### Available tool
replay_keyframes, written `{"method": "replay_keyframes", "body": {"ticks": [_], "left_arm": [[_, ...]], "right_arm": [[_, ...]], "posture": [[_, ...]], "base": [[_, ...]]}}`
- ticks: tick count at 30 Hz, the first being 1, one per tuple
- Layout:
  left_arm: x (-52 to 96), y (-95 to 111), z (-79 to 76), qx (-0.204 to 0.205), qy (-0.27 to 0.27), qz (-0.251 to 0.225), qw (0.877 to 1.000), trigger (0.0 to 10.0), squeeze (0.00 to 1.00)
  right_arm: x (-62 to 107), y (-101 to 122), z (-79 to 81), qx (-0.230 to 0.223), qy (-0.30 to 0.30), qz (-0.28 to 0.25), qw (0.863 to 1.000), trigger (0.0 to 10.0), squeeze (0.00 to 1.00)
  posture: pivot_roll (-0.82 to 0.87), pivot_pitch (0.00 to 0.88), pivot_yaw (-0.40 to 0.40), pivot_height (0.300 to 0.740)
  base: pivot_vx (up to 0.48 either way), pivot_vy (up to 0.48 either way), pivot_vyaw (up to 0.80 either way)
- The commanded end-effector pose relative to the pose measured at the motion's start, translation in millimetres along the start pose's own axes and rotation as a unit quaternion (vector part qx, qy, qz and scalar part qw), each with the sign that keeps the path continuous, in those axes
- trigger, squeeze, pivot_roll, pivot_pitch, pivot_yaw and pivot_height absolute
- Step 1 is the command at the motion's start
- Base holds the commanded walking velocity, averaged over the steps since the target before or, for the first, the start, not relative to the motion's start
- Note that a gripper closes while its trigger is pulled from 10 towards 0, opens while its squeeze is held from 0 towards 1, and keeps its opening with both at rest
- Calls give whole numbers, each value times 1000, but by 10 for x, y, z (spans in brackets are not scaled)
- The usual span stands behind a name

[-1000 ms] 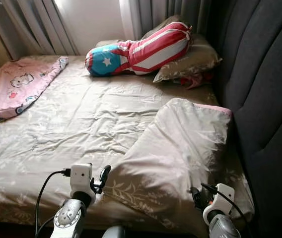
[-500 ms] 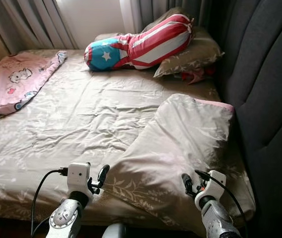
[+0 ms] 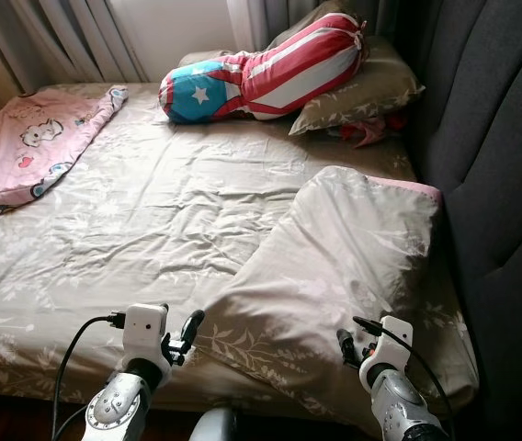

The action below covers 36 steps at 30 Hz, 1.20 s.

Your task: Clean up the room

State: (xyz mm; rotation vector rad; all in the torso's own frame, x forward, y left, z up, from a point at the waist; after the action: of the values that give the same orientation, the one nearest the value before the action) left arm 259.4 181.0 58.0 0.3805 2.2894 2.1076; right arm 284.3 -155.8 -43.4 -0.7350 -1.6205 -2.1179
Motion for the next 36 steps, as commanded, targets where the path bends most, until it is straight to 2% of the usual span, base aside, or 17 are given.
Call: {"method": "replay_keyframes", "body": {"ticks": [1,6,7,25,27,36], "left_arm": [[57,7,31,-3,1,5,1000,10000,0],[114,-7,42,-7,0,13,1000,10000,0],[122,-13,40,-7,0,14,1000,10000,0],[144,-34,-36,1,0,24,1000,10000,0],[129,-43,-52,3,1,24,1000,10000,0],[108,-56,-83,10,7,20,1000,10000,0]], "right_arm": [[38,-225,52,-8,5,43,999,10000,0],[45,-276,106,-7,16,54,998,10000,0],[49,-289,112,-4,18,55,998,0,0],[91,-385,20,13,6,57,998,0,0],[93,-386,13,30,4,56,998,0,0],[75,-319,16,39,-1,43,998,0,0]], "posture": [[80,147,94,666],[86,159,98,666],[87,162,98,666],[66,150,74,666],[62,149,67,666],[56,146,47,666]], "base": [[0,0,0],[0,0,0],[0,0,0],[0,0,0],[0,0,0],[0,0,0]]}}
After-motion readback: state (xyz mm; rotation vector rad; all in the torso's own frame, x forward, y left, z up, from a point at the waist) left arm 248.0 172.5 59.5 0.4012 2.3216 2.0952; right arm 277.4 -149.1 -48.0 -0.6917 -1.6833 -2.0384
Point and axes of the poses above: a point about 5 cm out from each wrist's last joint towards the gripper, its own x axis pointing back from the gripper into the wrist, its own y axis along the axis of the wrist's last joint, z = x × y, the point moved 2 cm from there along -x, pointing out of the wrist towards the gripper, and after that the axes turned 5 degrees about x, right-handed, at the moved point
